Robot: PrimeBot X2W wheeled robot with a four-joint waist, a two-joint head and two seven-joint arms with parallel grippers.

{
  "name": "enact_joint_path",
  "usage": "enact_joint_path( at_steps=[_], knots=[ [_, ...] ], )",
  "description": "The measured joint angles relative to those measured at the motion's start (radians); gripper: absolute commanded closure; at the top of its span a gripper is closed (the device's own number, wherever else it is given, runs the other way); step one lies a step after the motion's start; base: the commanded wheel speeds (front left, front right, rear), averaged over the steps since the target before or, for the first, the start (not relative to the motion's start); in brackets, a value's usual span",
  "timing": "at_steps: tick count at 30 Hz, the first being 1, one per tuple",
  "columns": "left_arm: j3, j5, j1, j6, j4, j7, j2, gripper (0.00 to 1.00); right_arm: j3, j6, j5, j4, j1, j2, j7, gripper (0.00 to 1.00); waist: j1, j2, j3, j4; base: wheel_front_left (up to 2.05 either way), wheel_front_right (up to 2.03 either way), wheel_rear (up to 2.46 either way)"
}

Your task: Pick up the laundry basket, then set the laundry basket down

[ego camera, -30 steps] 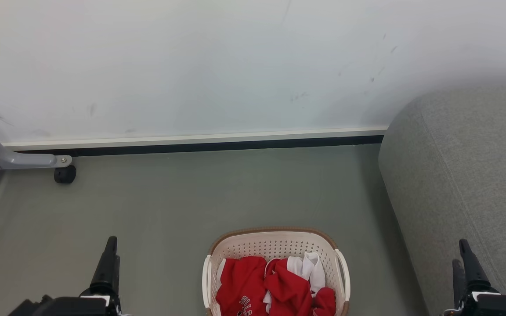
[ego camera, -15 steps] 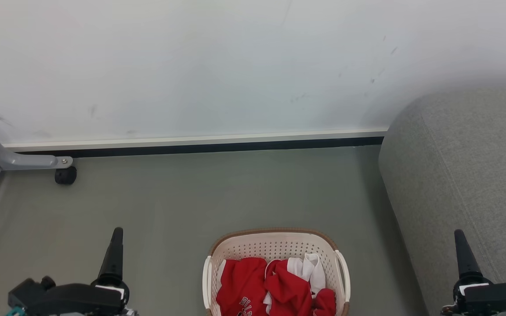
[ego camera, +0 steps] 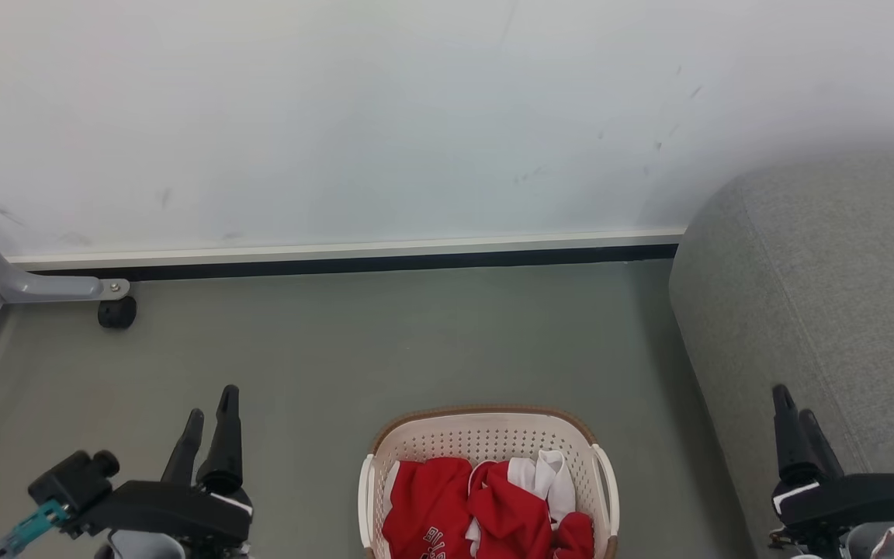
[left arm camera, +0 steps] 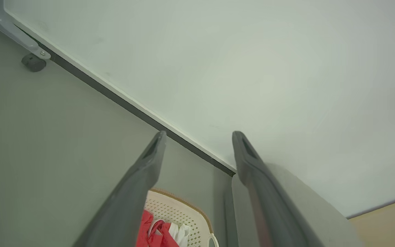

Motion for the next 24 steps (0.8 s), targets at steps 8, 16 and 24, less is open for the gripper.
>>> enact_joint_path(
  at_steps=[8,16,24],
  knots=[
    [-0.046,0.149,-0.01,0.028,-0.012,-0.028,0.017,0.0,0.059,-0.024,-0.152,-0.003,-0.008,-0.03,-0.029,0.0,0.0,0.0,-0.002,0.0,0.0,0.0,0.0],
    [-0.072,0.251,-0.011,0.052,-0.003,-0.054,0.021,0.0,0.109,-0.043,-0.279,0.012,-0.017,-0.05,-0.055,0.0,0.0,0.0,-0.003,-0.002,0.0,0.0,0.0],
    [-0.094,0.356,-0.012,0.074,0.022,-0.089,0.02,0.0,0.151,-0.061,-0.397,0.034,-0.024,-0.066,-0.089,0.0,0.0,0.0,-0.001,-0.003,0.0,0.0,0.0]
  ],
)
